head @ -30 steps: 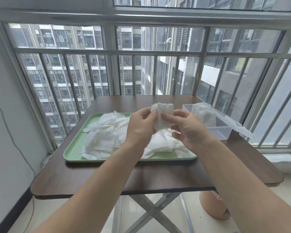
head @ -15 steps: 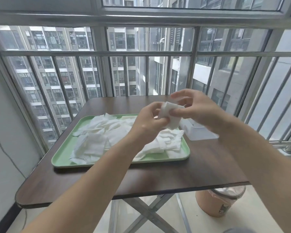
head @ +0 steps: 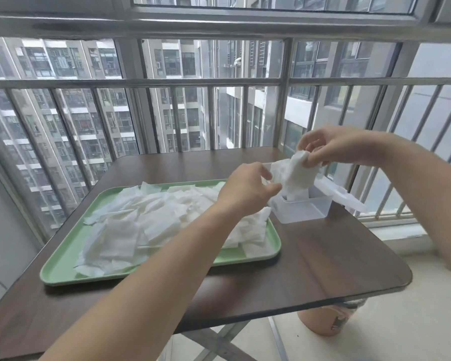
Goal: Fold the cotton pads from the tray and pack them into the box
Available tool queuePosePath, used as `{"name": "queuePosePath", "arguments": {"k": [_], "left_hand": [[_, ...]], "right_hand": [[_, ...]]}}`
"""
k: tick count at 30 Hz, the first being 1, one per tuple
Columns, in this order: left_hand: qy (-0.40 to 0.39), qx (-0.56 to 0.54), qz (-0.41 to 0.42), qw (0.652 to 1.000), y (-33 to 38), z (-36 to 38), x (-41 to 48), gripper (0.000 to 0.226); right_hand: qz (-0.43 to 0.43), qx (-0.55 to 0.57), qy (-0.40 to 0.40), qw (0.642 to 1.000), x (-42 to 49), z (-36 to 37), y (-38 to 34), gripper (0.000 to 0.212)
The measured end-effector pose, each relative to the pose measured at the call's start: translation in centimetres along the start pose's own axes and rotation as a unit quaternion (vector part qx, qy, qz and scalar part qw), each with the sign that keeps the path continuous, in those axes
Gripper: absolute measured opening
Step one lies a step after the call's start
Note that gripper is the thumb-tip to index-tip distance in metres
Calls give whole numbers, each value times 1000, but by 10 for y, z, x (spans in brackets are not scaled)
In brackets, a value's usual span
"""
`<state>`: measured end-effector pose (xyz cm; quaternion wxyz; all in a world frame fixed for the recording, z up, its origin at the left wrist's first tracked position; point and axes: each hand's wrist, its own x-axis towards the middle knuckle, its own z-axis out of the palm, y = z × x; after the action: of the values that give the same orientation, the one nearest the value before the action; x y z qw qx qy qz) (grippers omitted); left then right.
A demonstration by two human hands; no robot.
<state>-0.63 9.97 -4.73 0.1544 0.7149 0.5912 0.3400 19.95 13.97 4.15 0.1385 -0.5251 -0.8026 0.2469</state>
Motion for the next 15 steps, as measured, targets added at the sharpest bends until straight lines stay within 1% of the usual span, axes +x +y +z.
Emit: {"name": "queuePosePath", "arguments": {"k": [3,6,9,12,15], "left_hand": [[-21,6,-7,1000,1,6,3,40],[-40,13,-11,999,2,10,1,45],[-48,14,-18,999,4,13,0,48],[-47,12,-23,999,6,13,0,51],[-45,19,-27,998,7,10,0,49]], "right_hand": [[4,-49,-35,998,7,2,12,21],[-1,-68,-39,997,15,9,21,21],[-7,-100,-22,995,24,15,29,19],[-4,-174,-7,985,32,21,35,22],[-11,-237,34,971,38,27,39,24]]}}
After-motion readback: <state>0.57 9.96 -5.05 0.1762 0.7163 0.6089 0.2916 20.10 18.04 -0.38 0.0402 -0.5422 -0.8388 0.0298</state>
